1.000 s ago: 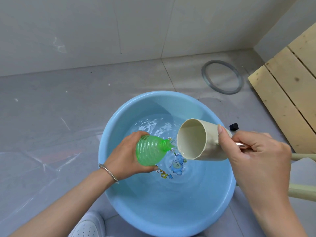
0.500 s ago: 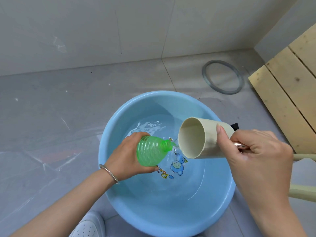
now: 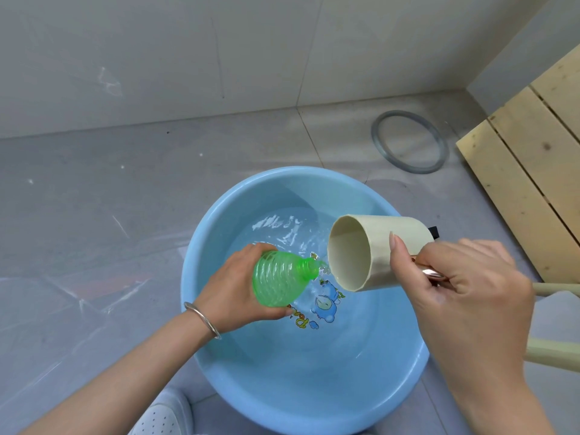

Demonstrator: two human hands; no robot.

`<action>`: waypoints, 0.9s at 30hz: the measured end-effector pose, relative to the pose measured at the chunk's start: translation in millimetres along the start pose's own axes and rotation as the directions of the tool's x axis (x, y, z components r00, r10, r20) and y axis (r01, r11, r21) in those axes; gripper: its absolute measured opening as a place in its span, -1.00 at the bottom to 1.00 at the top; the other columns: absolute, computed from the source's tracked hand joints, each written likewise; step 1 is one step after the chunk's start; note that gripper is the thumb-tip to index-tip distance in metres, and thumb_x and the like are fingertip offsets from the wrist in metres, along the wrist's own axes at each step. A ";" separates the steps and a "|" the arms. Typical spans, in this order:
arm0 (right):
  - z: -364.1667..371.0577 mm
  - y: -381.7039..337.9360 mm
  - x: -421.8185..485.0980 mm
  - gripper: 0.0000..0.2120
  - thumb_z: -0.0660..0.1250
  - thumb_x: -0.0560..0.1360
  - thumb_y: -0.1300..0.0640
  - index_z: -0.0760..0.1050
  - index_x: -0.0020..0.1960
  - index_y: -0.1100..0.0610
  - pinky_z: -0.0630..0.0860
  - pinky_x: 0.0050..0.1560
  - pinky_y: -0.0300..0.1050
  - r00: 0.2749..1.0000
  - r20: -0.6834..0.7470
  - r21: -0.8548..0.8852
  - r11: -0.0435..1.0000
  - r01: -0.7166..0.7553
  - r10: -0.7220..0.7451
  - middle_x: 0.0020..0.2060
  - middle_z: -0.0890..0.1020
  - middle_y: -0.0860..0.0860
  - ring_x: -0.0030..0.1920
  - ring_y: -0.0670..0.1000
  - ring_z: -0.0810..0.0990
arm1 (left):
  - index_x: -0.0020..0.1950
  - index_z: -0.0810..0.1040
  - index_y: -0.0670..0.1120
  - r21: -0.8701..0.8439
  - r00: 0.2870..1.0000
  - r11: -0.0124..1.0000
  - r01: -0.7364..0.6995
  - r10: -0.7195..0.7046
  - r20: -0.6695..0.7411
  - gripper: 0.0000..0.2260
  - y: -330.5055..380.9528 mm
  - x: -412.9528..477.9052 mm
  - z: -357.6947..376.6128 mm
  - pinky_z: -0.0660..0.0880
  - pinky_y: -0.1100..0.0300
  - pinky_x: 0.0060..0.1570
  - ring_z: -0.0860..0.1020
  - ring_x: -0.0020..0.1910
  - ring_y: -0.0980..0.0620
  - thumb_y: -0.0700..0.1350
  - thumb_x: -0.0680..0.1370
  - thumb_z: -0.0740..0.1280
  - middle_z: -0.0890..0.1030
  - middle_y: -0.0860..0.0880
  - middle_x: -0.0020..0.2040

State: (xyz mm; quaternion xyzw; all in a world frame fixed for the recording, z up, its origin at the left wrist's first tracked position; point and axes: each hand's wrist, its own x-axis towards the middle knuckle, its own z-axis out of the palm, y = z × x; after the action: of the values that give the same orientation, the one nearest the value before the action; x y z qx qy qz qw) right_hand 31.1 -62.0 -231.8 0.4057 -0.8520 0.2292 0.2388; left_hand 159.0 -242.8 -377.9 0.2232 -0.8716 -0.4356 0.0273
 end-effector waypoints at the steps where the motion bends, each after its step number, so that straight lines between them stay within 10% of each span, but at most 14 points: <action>1: 0.0 -0.1 -0.6 -0.51 0.35 0.50 0.10 0.26 -0.53 0.17 0.14 -0.23 -0.19 1.000 -0.002 -0.007 1.000 0.013 -0.013 -0.53 0.14 -0.02 -0.48 0.11 0.15 | 0.25 0.34 0.16 -0.003 1.000 1.000 -0.001 0.001 0.000 -0.22 0.2 0.1 0.0 0.48 0.04 0.12 0.47 0.13 0.12 0.41 0.10 0.42 0.47 0.20 0.12; 27: 1.1 -7.9 -6.5 -0.53 0.39 0.49 0.18 0.30 -0.53 0.15 0.26 -0.26 -0.08 0.910 -0.120 -0.169 0.912 0.375 -0.396 -0.59 0.32 0.07 -0.48 0.11 0.29 | 0.22 0.36 0.15 -0.067 1.000 0.998 0.015 -0.016 -0.021 -0.23 -0.9 -1.2 1.4 0.48 0.05 0.13 0.49 0.12 0.13 0.39 0.10 0.46 0.49 0.19 0.11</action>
State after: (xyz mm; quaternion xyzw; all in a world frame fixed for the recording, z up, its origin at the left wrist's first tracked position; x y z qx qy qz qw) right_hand 40.8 -63.3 -235.0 0.5295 -0.7483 0.1464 0.3718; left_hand 160.0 -241.7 -379.2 0.2335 -0.8545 -0.4622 0.0407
